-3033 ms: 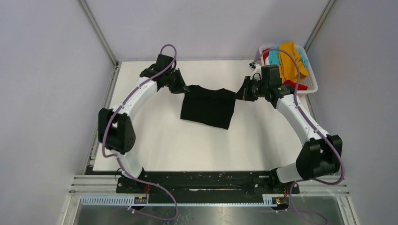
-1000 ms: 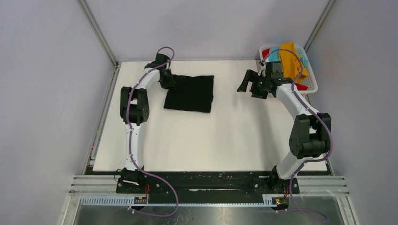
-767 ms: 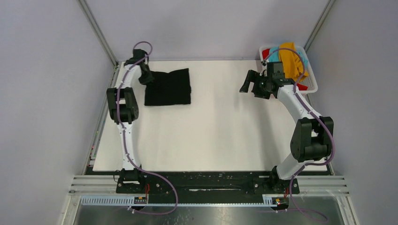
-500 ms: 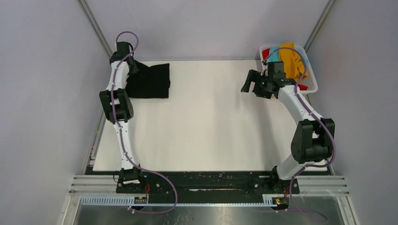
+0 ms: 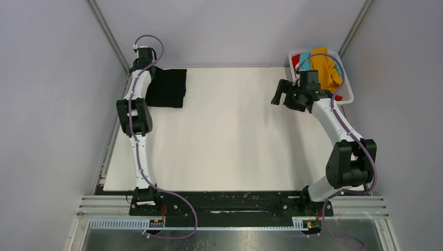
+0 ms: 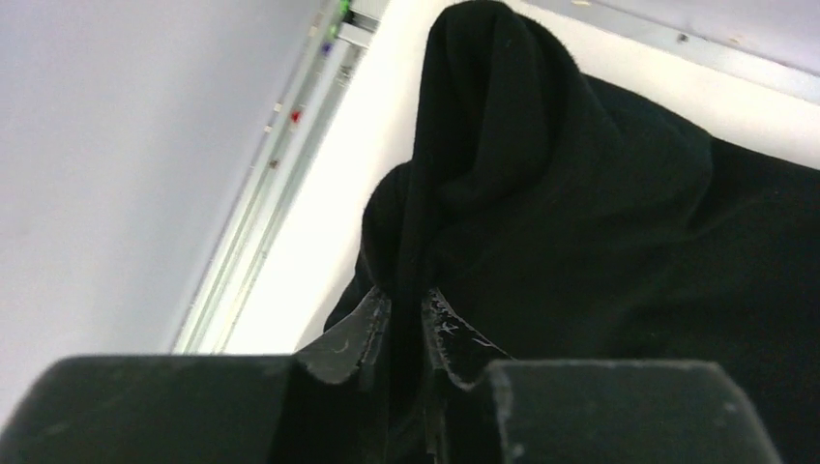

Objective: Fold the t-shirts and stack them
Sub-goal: Put the neatly folded tshirt into the corner of the board with the left arm, then reset both arms

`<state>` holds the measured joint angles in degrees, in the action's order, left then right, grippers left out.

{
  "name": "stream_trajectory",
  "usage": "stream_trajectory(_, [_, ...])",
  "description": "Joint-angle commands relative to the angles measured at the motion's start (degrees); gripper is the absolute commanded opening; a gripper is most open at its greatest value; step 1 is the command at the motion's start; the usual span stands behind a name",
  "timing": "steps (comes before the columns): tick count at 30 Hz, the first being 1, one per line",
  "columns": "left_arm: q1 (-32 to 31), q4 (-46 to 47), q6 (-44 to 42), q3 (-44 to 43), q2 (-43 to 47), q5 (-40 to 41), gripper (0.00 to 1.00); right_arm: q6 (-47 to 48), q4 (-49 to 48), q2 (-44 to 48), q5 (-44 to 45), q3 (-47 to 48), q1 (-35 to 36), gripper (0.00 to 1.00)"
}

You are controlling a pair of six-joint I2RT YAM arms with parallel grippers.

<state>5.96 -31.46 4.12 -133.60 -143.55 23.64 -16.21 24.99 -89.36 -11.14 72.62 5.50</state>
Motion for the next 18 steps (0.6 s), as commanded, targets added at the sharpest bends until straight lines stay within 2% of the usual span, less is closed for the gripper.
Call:
stream_trajectory(1, [1.0, 7.2, 0.2, -1.8, -0.1, 7.2, 0.24, 1.1, 0.6, 3.0, 2.3, -0.9, 0.0, 0.99])
stream_trajectory(2, [0.9, 7.7, 0.4, -1.9, -0.1, 7.6, 0.37, 1.0, 0.7, 3.1, 2.5, -1.2, 0.0, 0.99])
stream_trajectory(5, [0.7, 7.9, 1.2, -1.9, 0.5, 10.1, 0.39, 0.9, 1.3, 3.8, 3.8, -1.3, 0.1, 1.0])
stream_trajectory(6, [0.6, 7.5, 1.3, -1.8, 1.1, 10.8, 0.45, 0.9, 1.3, 4.2, 4.3, -1.3, 0.0, 0.99])
stream_trajectory(7, [0.3, 6.3, 2.0, -1.9, 1.9, 11.4, 0.59, 0.6, 1.3, 4.4, 5.6, -1.5, 0.0, 0.99])
stream_trajectory(8, [-0.1, 4.9, 3.3, -2.0, 3.4, 11.6, 0.88, 0.1, 1.1, 4.8, 6.6, -1.9, 0.0, 0.99])
stream_trajectory(9, [-0.5, 4.1, 3.9, -1.2, 5.1, 10.9, 0.98, -0.4, 0.7, 5.2, 7.8, -2.4, 0.0, 0.99])
stream_trajectory(12, [-2.1, 5.0, 7.2, 5.0, 12.5, 6.1, 0.99, -2.4, -2.4, 6.4, 9.2, -5.4, -0.6, 0.99])
stream_trajectory(18, [-4.6, 9.9, 14.0, 23.9, 28.0, -9.1, 0.99, -6.5, -12.3, 10.9, 5.7, -14.5, -3.9, 0.99])
